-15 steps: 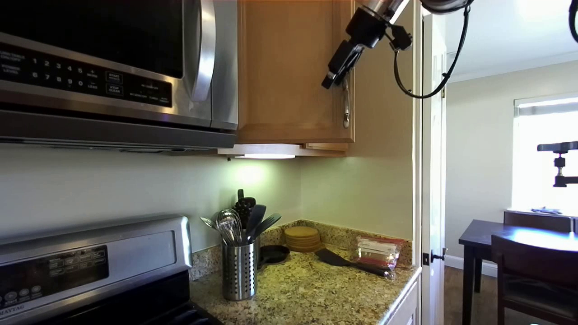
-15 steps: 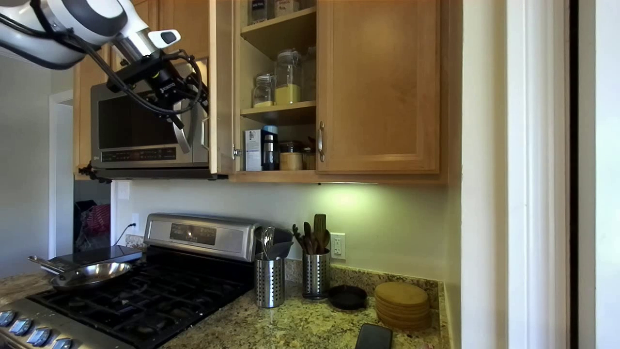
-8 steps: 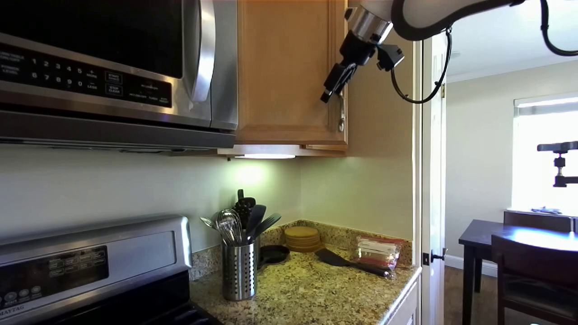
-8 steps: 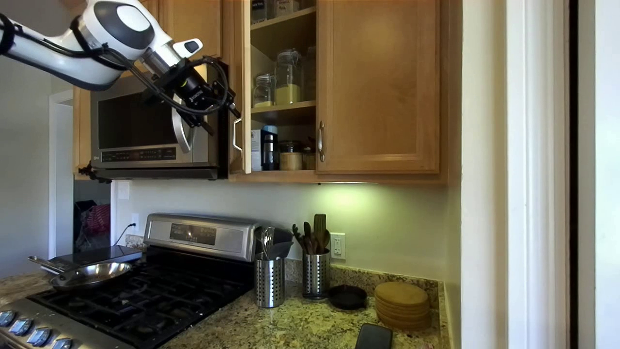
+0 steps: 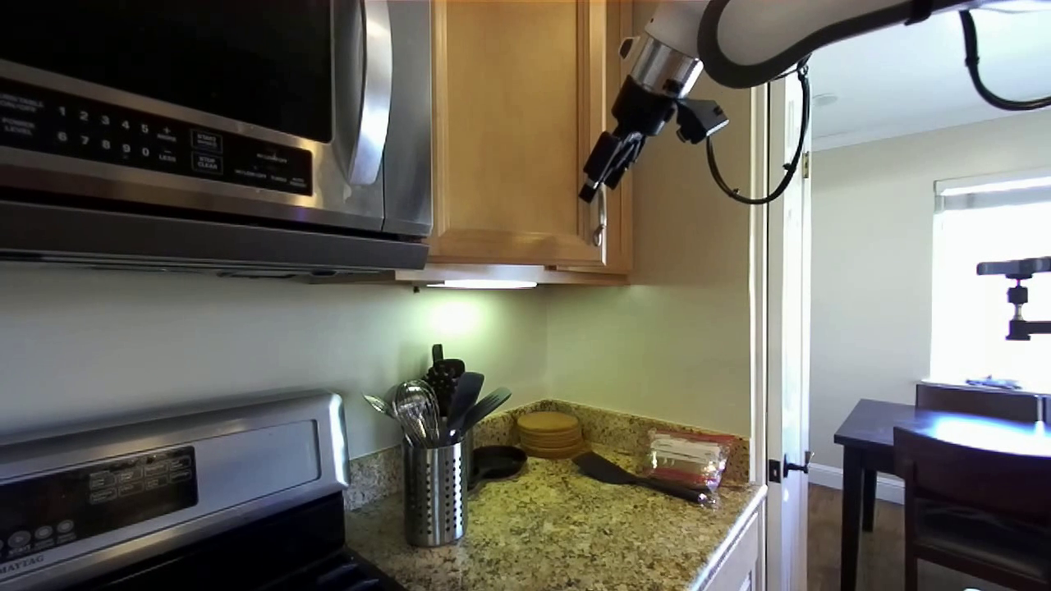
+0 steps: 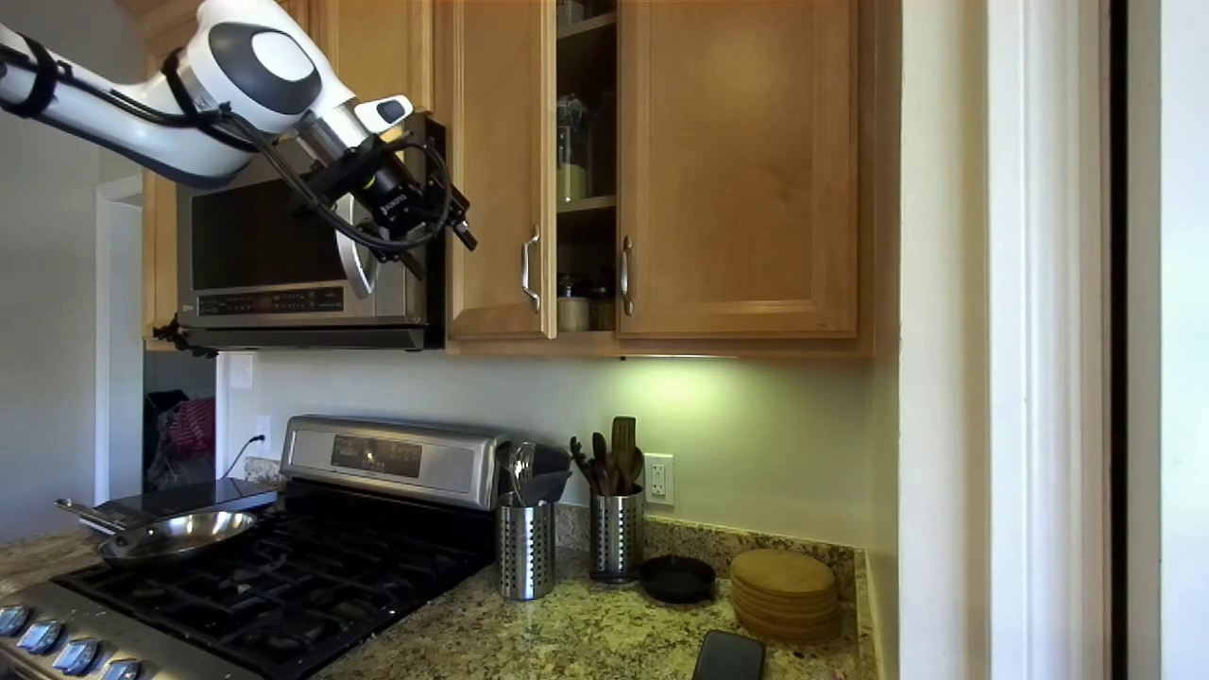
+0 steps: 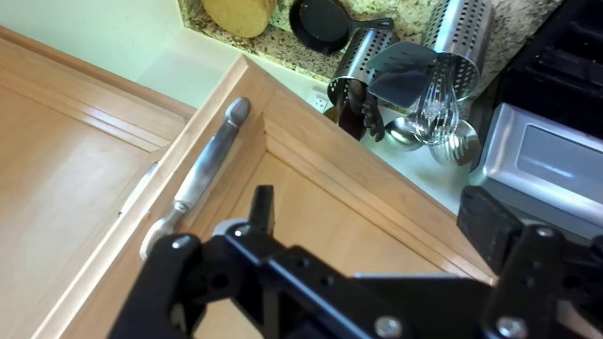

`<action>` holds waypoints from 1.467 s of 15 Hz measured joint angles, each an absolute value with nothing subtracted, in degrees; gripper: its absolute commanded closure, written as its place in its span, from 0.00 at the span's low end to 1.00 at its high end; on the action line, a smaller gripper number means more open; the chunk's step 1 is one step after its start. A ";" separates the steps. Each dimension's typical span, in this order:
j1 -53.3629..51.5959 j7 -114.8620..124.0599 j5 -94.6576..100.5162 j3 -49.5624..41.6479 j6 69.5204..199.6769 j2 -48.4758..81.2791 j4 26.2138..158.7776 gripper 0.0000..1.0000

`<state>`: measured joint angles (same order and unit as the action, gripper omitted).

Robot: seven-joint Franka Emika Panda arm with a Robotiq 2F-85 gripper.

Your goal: Close the left cabinet door

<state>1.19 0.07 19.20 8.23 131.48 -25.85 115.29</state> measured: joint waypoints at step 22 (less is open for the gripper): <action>-4.47 -5.47 8.87 5.26 104.39 -37.23 129.64 0.00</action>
<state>-4.47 -5.47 8.87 5.26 104.39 -37.23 129.64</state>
